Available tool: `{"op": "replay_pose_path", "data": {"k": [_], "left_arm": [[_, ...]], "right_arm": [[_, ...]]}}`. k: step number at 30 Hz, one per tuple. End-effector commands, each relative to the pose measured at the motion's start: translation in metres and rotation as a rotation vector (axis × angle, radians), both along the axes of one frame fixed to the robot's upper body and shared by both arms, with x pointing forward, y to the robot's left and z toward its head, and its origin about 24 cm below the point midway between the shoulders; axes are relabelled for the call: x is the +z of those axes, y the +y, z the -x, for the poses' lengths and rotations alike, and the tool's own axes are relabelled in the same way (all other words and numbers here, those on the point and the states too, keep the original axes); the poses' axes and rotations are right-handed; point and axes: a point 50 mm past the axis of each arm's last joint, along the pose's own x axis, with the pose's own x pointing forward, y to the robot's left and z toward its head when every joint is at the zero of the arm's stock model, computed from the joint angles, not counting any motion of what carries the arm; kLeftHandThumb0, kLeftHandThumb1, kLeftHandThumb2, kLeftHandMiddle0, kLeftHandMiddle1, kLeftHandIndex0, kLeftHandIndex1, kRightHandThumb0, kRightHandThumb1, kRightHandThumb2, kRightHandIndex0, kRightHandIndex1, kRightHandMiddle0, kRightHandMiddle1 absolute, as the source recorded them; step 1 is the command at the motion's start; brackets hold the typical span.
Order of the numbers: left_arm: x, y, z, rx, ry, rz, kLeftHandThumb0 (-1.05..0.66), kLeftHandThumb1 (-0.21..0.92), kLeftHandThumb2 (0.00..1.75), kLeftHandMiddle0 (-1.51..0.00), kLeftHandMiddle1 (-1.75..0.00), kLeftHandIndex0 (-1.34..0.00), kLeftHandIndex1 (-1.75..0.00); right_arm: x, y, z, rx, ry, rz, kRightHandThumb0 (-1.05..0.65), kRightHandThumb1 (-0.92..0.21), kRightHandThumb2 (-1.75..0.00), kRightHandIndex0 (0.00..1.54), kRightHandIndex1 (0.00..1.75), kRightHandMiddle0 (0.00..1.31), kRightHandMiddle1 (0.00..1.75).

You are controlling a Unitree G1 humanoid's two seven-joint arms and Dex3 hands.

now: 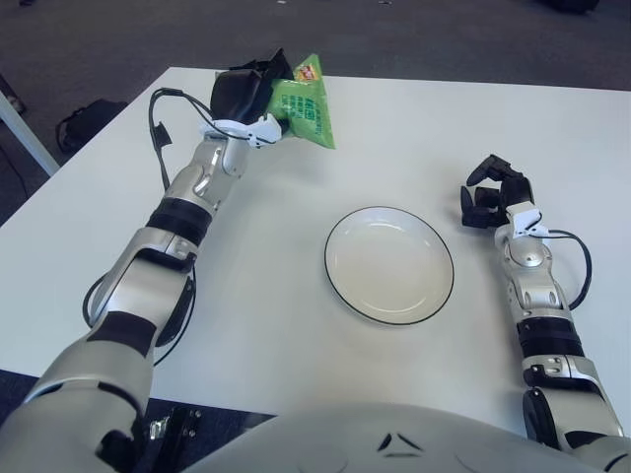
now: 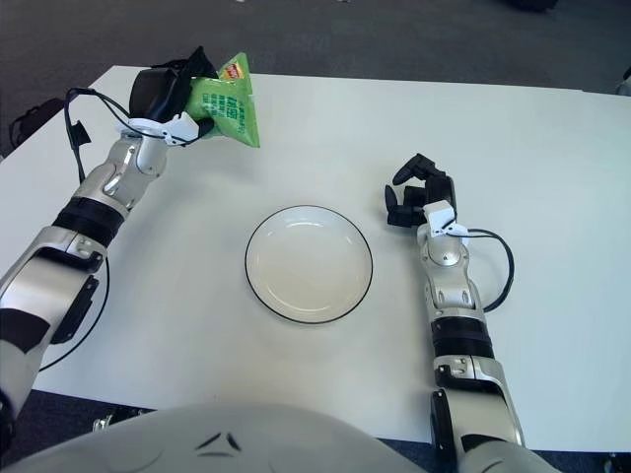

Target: Put the snack into the plate.

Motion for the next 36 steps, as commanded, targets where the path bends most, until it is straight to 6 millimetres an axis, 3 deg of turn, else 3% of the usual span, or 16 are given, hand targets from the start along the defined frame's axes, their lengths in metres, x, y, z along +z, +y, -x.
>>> {"op": "replay_pose_path", "data": {"k": [1, 9, 22, 36], "left_arm": [[0.008, -0.01, 0.013, -0.062, -0.029, -0.009, 0.0, -0.08, 1.74, -0.93, -1.67, -0.69, -1.75], [0.019, -0.029, 0.032, -0.232, -0.055, -0.015, 0.0, -0.06, 1.73, -0.91, -1.69, -0.67, -1.75], [0.018, -0.057, 0.066, -0.458, -0.026, -0.07, 0.0, -0.06, 1.74, -0.89, -1.72, -0.68, -1.75], [0.004, -0.066, 0.078, -0.661, 0.056, -0.112, 0.0, -0.05, 1.72, -0.9, -1.7, -0.66, -1.75]], "right_arm": [[-0.037, -0.002, 0.015, -0.011, 0.173, -0.011, -0.5, -0.26, -1.38, 1.26, 1.75, 0.66, 1.75], [-0.035, -0.001, 0.014, -0.006, 0.173, 0.012, -0.5, -0.27, -1.37, 1.26, 1.75, 0.65, 1.75], [-0.035, 0.0, 0.014, -0.004, 0.175, 0.016, -0.5, -0.27, -1.37, 1.25, 1.75, 0.65, 1.75], [-0.034, 0.0, 0.013, 0.029, 0.162, 0.058, -0.51, -0.25, -1.39, 1.26, 1.75, 0.67, 1.75]]}}
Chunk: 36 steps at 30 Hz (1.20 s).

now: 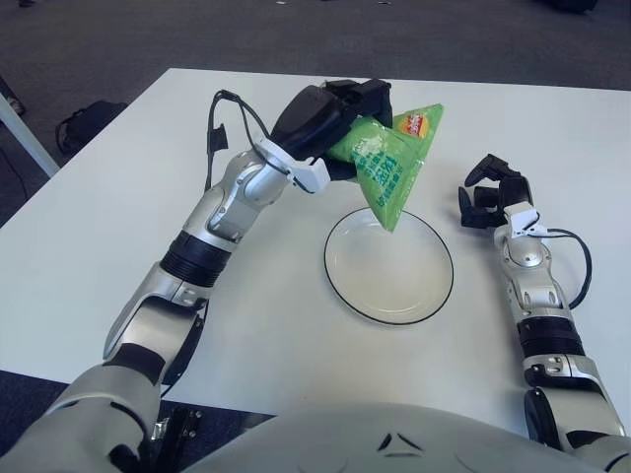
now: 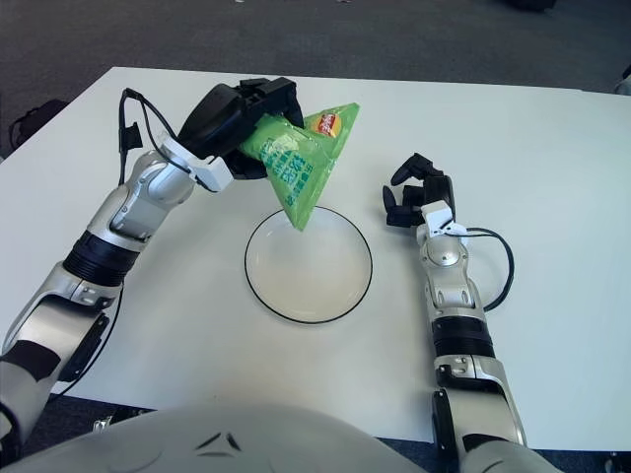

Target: Put the snack into the plate.

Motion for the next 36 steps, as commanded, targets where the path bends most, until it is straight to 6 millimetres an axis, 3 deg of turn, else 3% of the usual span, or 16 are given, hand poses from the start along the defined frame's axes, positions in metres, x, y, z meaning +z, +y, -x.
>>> {"op": "replay_pose_path", "data": {"k": [1, 12, 16, 18, 26, 27, 30, 31, 33, 36], "left_arm": [[-0.007, 0.0, 0.003, -0.037, 0.019, -0.022, 0.0, -0.05, 1.72, -0.9, -1.7, -0.66, -1.75], [-0.014, -0.005, 0.011, -0.05, -0.064, -0.22, 0.0, -0.01, 1.68, -0.85, -1.72, -0.63, -1.75], [-0.019, -0.006, 0.012, -0.04, -0.082, -0.257, 0.0, -0.01, 1.65, -0.86, -1.74, -0.69, -1.62], [-0.022, -0.007, 0.012, -0.042, -0.08, -0.278, -0.01, 0.16, 1.48, -0.66, -1.74, -0.58, -1.69], [-0.038, -0.011, 0.011, -0.054, -0.042, -0.419, -0.01, 0.54, 1.05, -0.34, -1.75, -0.32, -1.74], [-0.039, -0.011, 0.011, -0.054, -0.036, -0.441, 0.14, 0.56, 1.02, -0.36, -1.75, -0.21, -1.6], [-0.042, -0.013, 0.012, -0.056, -0.023, -0.499, 0.29, 0.65, 0.85, -0.37, -1.7, -0.07, -1.37], [-0.046, -0.014, 0.014, -0.062, -0.016, -0.525, 0.13, 0.65, 0.84, -0.33, -1.62, -0.05, -1.32], [-0.053, -0.017, 0.016, -0.07, -0.007, -0.555, -0.28, 0.66, 0.83, -0.22, -1.25, -0.02, -1.14], [-0.062, -0.019, 0.018, -0.079, 0.001, -0.574, -0.49, 0.69, 0.79, -0.14, -0.97, -0.01, -1.01]], "right_arm": [[-0.035, -0.002, 0.013, 0.002, 0.169, 0.012, -0.51, -0.25, -1.39, 1.26, 1.75, 0.67, 1.75], [-0.034, -0.003, 0.013, 0.007, 0.173, 0.018, -0.51, -0.25, -1.4, 1.26, 1.75, 0.67, 1.75], [-0.034, -0.002, 0.012, 0.005, 0.174, 0.017, -0.51, -0.24, -1.41, 1.25, 1.75, 0.68, 1.75], [-0.034, -0.002, 0.012, 0.005, 0.173, 0.016, -0.51, -0.24, -1.41, 1.25, 1.75, 0.68, 1.75], [-0.035, -0.002, 0.01, 0.0, 0.173, 0.02, -0.51, -0.23, -1.42, 1.24, 1.75, 0.68, 1.75], [-0.035, -0.002, 0.01, -0.004, 0.177, 0.021, -0.51, -0.23, -1.42, 1.24, 1.75, 0.68, 1.75], [-0.036, -0.002, 0.01, -0.017, 0.186, 0.017, -0.51, -0.24, -1.41, 1.25, 1.75, 0.68, 1.75], [-0.036, -0.002, 0.01, -0.019, 0.185, 0.015, -0.51, -0.24, -1.41, 1.25, 1.75, 0.68, 1.75], [-0.036, -0.001, 0.011, -0.02, 0.183, 0.013, -0.51, -0.24, -1.4, 1.25, 1.75, 0.67, 1.75], [-0.036, -0.001, 0.011, -0.019, 0.183, 0.008, -0.5, -0.26, -1.39, 1.26, 1.75, 0.66, 1.75]]}}
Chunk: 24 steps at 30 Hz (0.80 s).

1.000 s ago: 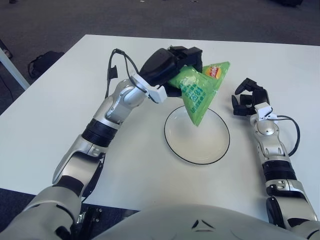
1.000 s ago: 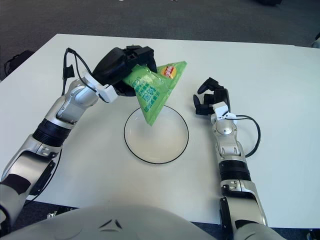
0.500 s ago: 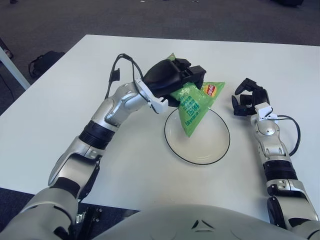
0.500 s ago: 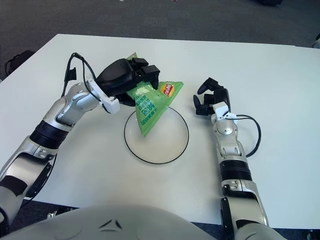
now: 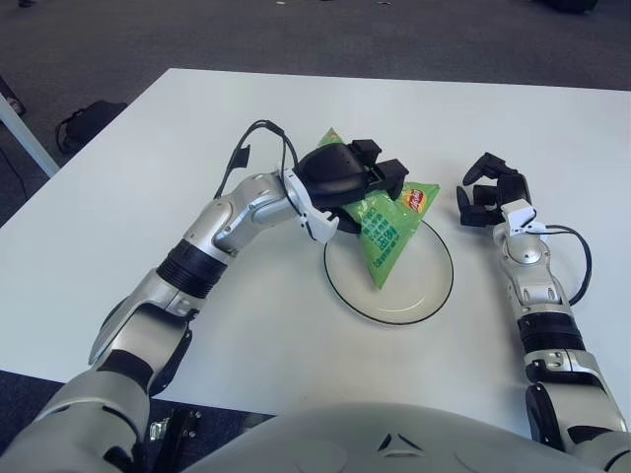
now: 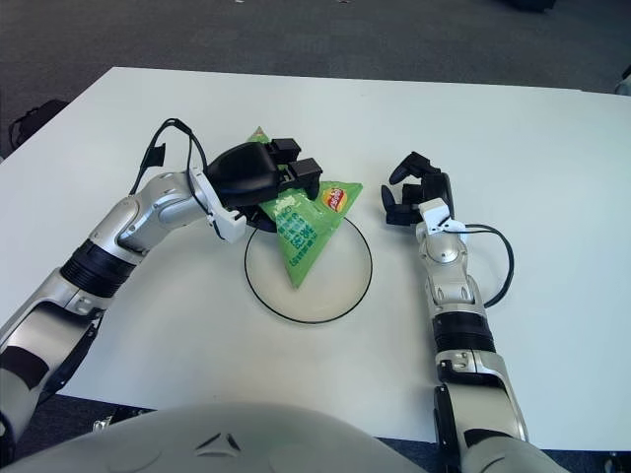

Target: Put the snack into the plate.

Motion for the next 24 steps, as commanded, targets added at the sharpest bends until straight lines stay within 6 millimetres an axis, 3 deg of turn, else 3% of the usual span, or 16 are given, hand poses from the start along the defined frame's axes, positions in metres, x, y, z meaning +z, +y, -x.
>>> {"op": "replay_pose_path", "data": {"k": [1, 7, 15, 24], "left_arm": [[-0.017, -0.002, 0.004, -0.007, 0.023, -0.054, -0.51, 0.7, 0.78, -0.13, -0.93, 0.0, -0.99], [-0.025, -0.005, 0.003, -0.032, 0.021, -0.113, -0.63, 0.79, 0.68, -0.05, -0.69, 0.0, -0.8], [-0.03, -0.012, 0.008, -0.07, 0.013, -0.216, -0.7, 0.91, 0.58, 0.0, -0.51, 0.0, -0.61], [-0.033, -0.019, 0.014, -0.074, 0.01, -0.291, -0.77, 0.92, 0.8, 0.0, -0.36, 0.0, -0.43]], "right_arm": [[-0.036, 0.001, 0.014, -0.02, 0.177, -0.014, -0.5, -0.26, -1.39, 1.26, 1.75, 0.66, 1.75], [-0.035, 0.002, 0.014, -0.017, 0.175, -0.031, -0.5, -0.26, -1.38, 1.27, 1.75, 0.66, 1.75], [-0.034, 0.003, 0.014, -0.017, 0.178, -0.027, -0.5, -0.27, -1.38, 1.27, 1.75, 0.65, 1.75], [-0.034, 0.004, 0.014, -0.018, 0.185, -0.028, -0.5, -0.27, -1.37, 1.27, 1.75, 0.65, 1.75]]}}
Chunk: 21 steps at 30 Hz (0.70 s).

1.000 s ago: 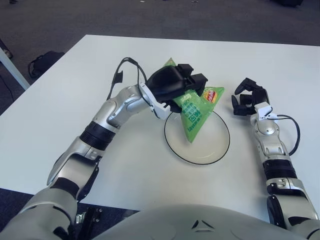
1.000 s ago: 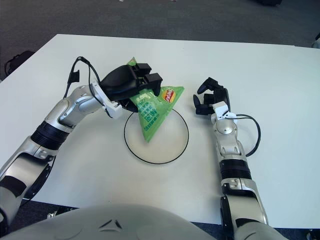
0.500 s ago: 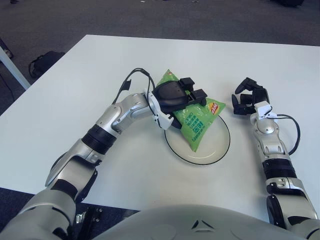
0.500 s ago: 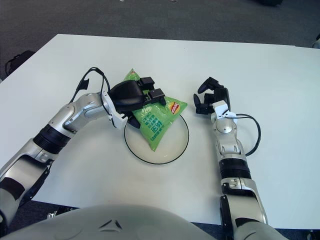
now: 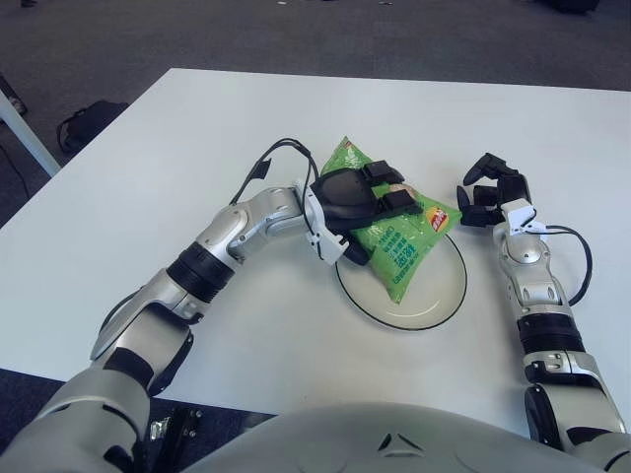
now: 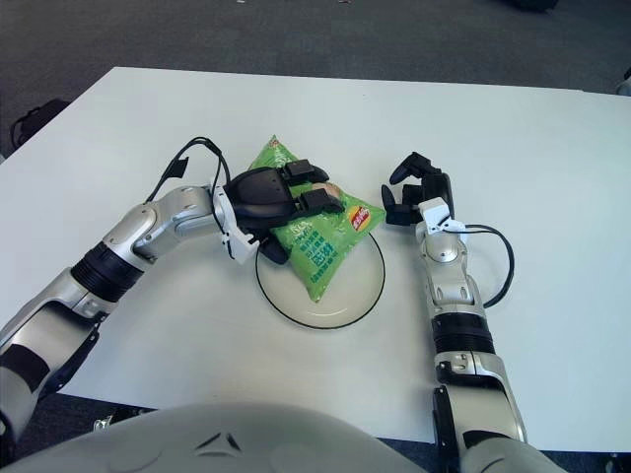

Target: Put the snack into the plate.

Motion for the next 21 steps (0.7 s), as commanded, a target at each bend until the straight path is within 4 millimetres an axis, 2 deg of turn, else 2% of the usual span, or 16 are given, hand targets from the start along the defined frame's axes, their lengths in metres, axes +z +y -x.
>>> {"op": "replay_pose_path", "data": {"k": [1, 9, 13, 21], "left_arm": [[-0.011, -0.004, 0.005, -0.008, 0.015, -0.108, -0.77, 0.92, 0.81, 0.0, -0.35, 0.0, -0.42], [-0.007, -0.005, 0.008, -0.033, 0.007, -0.125, -0.75, 0.92, 0.86, 0.0, -0.24, 0.0, -0.33], [0.001, -0.005, 0.014, -0.054, -0.009, -0.102, -0.72, 0.92, 0.85, 0.0, -0.18, 0.0, -0.28], [0.002, -0.005, 0.017, -0.044, 0.0, -0.048, -0.71, 0.92, 0.81, -0.01, -0.14, 0.0, -0.27]], "right_arm": [[-0.036, 0.002, 0.014, -0.007, 0.173, -0.019, -0.5, -0.27, -1.37, 1.27, 1.75, 0.65, 1.75], [-0.035, 0.003, 0.013, -0.013, 0.176, -0.021, -0.5, -0.28, -1.36, 1.26, 1.75, 0.65, 1.75], [-0.035, 0.004, 0.013, -0.016, 0.167, -0.011, -0.5, -0.27, -1.37, 1.26, 1.75, 0.65, 1.75], [-0.034, 0.004, 0.013, -0.016, 0.161, 0.014, -0.5, -0.27, -1.37, 1.28, 1.75, 0.65, 1.75]]}}
